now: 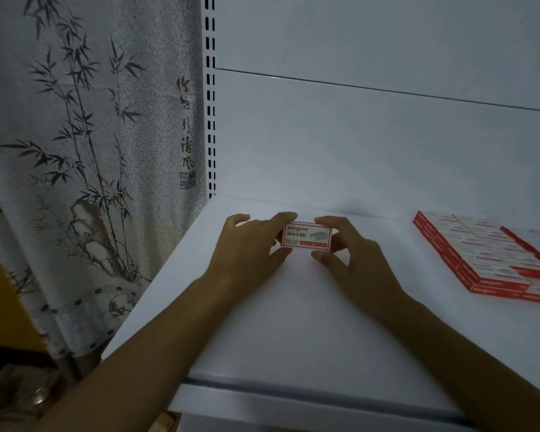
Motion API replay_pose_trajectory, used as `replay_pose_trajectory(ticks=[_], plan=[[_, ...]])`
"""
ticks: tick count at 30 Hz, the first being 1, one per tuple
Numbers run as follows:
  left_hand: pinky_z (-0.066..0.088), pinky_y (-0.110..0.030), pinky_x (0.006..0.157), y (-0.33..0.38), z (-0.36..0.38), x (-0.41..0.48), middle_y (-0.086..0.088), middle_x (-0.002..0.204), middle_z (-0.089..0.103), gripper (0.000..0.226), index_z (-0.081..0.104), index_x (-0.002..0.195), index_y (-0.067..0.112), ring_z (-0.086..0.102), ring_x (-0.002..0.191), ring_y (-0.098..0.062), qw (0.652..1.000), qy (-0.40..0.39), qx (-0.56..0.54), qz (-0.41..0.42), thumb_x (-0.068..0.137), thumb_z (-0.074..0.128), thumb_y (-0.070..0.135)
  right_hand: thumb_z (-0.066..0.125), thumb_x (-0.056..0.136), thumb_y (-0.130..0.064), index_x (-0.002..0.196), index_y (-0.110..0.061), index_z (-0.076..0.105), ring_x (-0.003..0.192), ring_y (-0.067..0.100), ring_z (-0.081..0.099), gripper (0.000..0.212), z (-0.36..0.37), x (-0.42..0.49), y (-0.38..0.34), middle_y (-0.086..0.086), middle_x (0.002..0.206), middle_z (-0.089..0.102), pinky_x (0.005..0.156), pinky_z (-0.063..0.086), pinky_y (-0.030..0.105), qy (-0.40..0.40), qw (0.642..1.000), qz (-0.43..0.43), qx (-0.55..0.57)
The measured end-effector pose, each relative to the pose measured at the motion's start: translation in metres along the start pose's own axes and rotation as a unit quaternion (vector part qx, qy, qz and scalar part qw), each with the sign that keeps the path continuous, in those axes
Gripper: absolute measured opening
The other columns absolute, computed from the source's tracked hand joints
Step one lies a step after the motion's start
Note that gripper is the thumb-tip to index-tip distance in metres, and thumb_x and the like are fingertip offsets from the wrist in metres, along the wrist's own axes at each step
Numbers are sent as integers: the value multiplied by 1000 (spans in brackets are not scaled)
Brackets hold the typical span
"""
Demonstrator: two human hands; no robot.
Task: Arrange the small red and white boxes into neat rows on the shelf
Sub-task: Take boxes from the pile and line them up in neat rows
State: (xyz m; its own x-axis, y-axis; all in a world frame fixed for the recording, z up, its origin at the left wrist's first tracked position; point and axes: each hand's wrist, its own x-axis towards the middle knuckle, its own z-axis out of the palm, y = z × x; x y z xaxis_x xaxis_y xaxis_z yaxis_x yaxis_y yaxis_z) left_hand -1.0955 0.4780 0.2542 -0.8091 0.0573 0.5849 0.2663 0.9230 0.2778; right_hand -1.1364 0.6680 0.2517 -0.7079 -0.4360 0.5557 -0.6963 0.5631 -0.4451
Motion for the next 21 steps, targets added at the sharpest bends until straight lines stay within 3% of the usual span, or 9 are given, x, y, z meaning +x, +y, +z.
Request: replay_pose_trajectory(ticks=[5,9,11,16,21], plan=[[24,-28,103,0,-3,-2,13,107,66,49,41,133,33,59,91,-8,1000,-19,5,-18,88,58,35,64,84,-28,127,-31,45,72,6,62,47,1,-2,-1,-7,99,70,69,51,20,-4,999,-17,-29],[29,-27,98,1,-3,-4,13,102,67,49,43,132,32,52,77,-4,1000,-24,-5,-19,86,60,33,64,85,-27,128,-32,44,72,6,61,47,1,-4,0,-9,100,69,68,49,18,-13,1000,-11,-20],[32,-27,96,0,-2,-4,13,101,67,49,44,132,31,56,79,-5,999,-26,-11,-18,85,61,33,63,85,-26,127,-32,44,72,5,61,47,1,-4,1,-10,99,68,68,48,15,-13,1000,-14,-14],[41,-19,71,2,-5,-5,16,97,65,53,44,131,36,61,83,-5,998,-46,-38,-38,82,63,44,63,85,-24,127,-33,43,75,9,62,47,2,-1,6,-8,99,69,72,50,23,-27,1000,-1,5],[46,-25,74,8,-10,-6,18,101,63,51,40,131,39,59,86,-4,994,-88,-40,-49,84,60,46,63,84,-30,123,-29,47,72,13,63,43,-9,1,1,-7,94,70,72,49,25,-44,997,-13,-54]])
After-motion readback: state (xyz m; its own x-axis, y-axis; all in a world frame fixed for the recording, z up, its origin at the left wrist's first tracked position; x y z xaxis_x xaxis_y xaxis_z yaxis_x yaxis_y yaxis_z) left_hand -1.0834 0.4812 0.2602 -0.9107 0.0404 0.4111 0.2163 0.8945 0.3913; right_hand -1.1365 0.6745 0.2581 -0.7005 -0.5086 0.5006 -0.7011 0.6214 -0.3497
